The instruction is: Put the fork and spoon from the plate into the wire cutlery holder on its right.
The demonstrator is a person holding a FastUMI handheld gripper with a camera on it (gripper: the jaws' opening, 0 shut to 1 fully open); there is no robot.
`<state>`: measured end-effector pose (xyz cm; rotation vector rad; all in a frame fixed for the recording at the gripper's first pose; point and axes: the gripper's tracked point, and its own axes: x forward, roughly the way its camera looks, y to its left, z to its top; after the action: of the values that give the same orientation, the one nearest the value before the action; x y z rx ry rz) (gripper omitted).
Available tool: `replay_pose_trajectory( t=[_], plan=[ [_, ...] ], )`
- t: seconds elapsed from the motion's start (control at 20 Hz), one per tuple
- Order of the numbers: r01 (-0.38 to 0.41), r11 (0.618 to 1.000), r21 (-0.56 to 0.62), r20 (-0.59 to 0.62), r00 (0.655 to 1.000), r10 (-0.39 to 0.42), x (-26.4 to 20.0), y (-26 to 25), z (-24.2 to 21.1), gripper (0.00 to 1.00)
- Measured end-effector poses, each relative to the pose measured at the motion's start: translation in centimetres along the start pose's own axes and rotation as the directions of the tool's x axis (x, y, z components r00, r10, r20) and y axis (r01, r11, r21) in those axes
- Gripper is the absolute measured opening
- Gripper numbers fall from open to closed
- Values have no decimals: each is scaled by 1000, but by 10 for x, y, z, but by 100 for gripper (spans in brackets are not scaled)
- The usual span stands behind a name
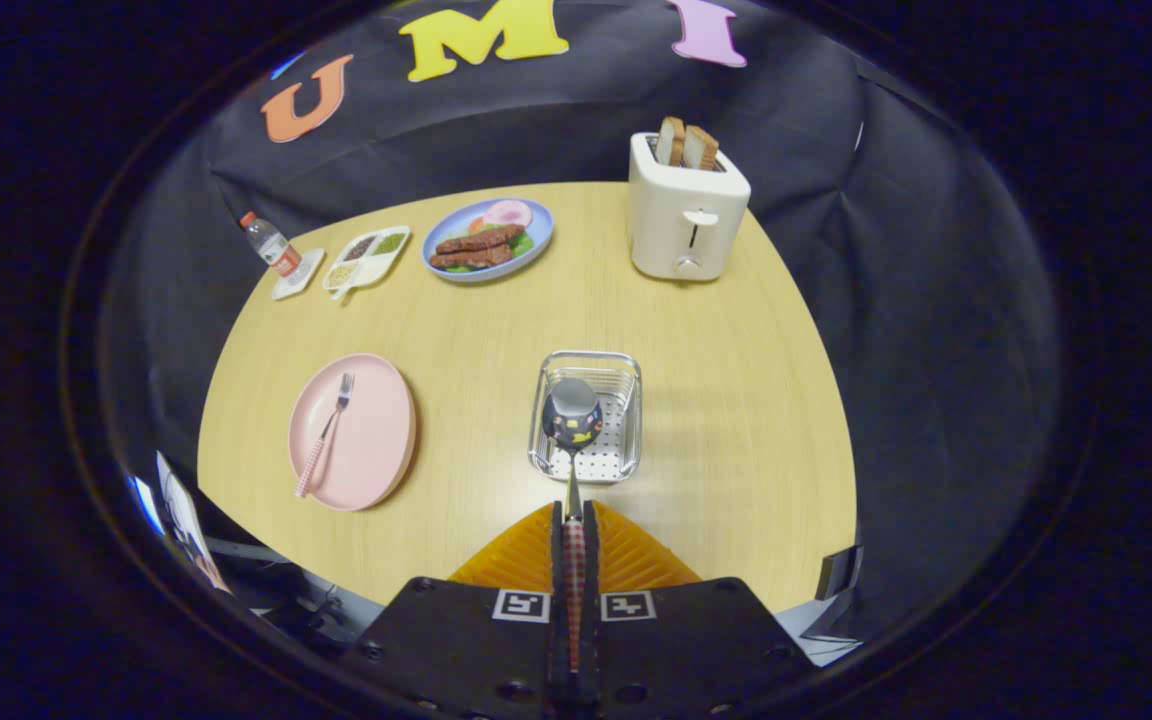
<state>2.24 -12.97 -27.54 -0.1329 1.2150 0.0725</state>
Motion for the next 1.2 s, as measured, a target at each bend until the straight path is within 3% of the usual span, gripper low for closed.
replay_pose_trajectory(
  t=[0.35,0.6,0.9,1.1,1.2],
  plan=[
    [-2,998,59,-160,987,11,17,-3,26,4],
    [27,999,40,-299,954,-14,35,-11,13,6],
    [0,998,68,-333,943,23,45,-6,26,7],
    [-6,998,66,-289,957,25,47,-4,37,10],
    [-27,997,69,-237,971,42,38,3,45,22]
  ],
)
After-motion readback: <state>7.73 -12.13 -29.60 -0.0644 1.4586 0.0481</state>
